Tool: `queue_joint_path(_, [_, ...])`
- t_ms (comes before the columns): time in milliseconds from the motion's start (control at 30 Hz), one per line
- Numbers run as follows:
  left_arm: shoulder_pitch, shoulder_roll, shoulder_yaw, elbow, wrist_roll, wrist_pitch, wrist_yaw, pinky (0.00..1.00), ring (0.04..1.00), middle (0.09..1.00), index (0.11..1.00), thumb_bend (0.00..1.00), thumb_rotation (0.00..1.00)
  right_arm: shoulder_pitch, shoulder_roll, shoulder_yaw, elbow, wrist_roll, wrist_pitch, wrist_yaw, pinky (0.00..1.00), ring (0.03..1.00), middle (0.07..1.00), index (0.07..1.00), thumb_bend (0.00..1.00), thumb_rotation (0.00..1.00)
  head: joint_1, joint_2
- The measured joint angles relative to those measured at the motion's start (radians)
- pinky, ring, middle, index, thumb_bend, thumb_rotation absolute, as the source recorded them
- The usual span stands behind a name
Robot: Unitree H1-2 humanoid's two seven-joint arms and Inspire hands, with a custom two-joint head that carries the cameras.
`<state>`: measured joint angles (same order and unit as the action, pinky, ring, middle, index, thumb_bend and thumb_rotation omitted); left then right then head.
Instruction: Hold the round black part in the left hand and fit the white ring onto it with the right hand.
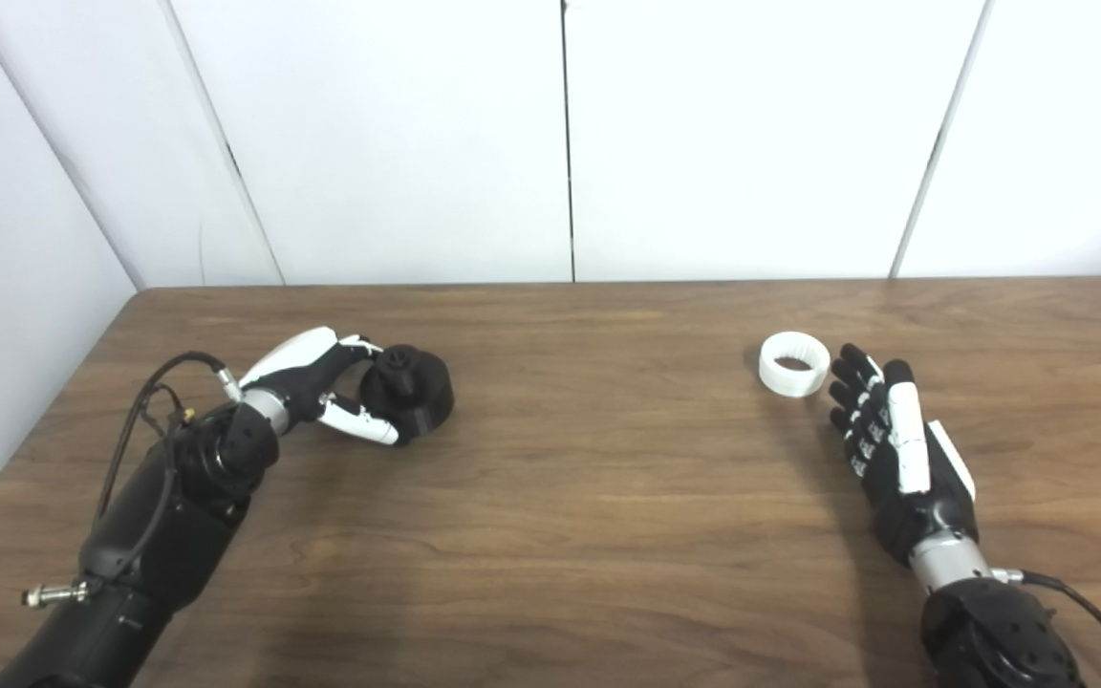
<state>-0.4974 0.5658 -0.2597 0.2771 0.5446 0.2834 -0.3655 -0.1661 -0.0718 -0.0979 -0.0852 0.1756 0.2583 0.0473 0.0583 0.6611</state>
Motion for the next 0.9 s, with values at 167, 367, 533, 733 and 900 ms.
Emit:
queue_joint_path(167, [0.0,-0.008,0.003,0.0,-0.001,-0.011,0.005,0.91,1.0,0.982,0.822,0.9,0.32,0.0,-0.001,-0.001,-0.007,0.001,0.0,0.001,1.0,0.993,0.968,0.959,0.6,1.0,-0.002,0.002])
queue_joint_path(367, [0.001,-0.014,0.014,0.004,-0.009,-0.014,0.011,0.91,1.0,0.964,0.781,0.86,0.27,0.002,-0.003,-0.001,-0.009,0.002,0.0,0.001,1.0,0.996,0.967,0.96,0.6,1.0,0.0,0.002])
queue_joint_path(533, [0.003,-0.017,0.022,0.008,-0.01,-0.022,0.023,0.91,1.0,0.954,0.753,0.82,0.26,0.002,-0.004,0.0,-0.01,0.002,0.003,0.001,1.0,0.997,0.967,0.959,0.61,1.0,0.0,0.002])
queue_joint_path(733, [0.003,-0.017,0.021,0.008,-0.008,-0.022,0.029,0.9,1.0,0.944,0.727,0.8,0.24,0.002,-0.006,0.0,-0.01,0.002,0.003,0.002,1.0,0.997,0.966,0.962,0.61,1.0,-0.002,0.003])
queue_joint_path(900, [0.002,-0.017,0.02,0.008,-0.007,-0.022,0.037,0.91,1.0,0.943,0.706,0.79,0.22,0.002,-0.01,0.0,-0.01,0.002,0.004,0.003,1.0,1.0,0.97,0.967,0.61,1.0,0.0,0.005])
